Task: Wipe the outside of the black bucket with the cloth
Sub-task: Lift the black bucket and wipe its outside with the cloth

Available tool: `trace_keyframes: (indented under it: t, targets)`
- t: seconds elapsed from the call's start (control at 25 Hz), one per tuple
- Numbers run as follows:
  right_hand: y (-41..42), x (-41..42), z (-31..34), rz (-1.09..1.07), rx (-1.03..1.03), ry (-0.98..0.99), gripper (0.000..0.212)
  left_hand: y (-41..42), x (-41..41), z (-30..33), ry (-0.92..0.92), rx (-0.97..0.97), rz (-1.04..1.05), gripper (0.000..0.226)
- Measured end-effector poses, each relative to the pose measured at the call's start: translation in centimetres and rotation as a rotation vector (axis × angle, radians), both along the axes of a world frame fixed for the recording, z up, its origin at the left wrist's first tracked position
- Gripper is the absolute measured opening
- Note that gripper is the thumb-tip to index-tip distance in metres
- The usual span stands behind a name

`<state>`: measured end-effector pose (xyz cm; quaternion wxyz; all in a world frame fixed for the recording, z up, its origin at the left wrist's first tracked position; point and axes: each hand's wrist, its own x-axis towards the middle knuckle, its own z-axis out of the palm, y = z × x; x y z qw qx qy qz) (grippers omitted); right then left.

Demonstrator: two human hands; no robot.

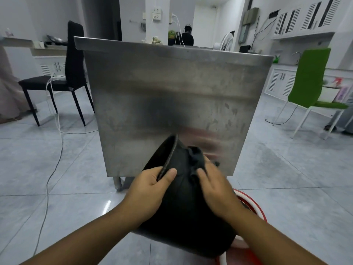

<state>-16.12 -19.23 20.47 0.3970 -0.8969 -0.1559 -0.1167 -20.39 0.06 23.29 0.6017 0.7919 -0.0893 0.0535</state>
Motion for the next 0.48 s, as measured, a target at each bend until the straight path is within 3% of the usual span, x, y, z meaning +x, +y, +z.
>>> trace_keyframes:
  t: [0.08,0.2,0.28,0.36,0.48]
  targets:
    - [-2.7,1.8,-0.2,-0.170,0.061,0.264,0.036,0.5,0.0,-0.3,-0.064,0.057,0.052,0.062]
    - [-6.8,3.8,-0.9,-0.344,0.198,0.457,0.037,1.1,-0.3,-1.1,-0.104,-0.033,0.038,0.064]
    - [-8.1,3.7,-1.1,-0.428,0.526,0.555,0.036,1.1,-0.8,-1.1,-0.010,-0.061,-0.125,0.058]
    - [-8.3,3.2,-1.5,-0.503,0.758,0.640,0.037,0.9,-0.9,0.0,0.198,-0.151,-0.312,0.049]
    - [-6.5,2.7,-2.8,-0.484,0.794,0.695,0.035,0.5,-0.4,0.3,0.313,-0.310,-0.189,0.040]
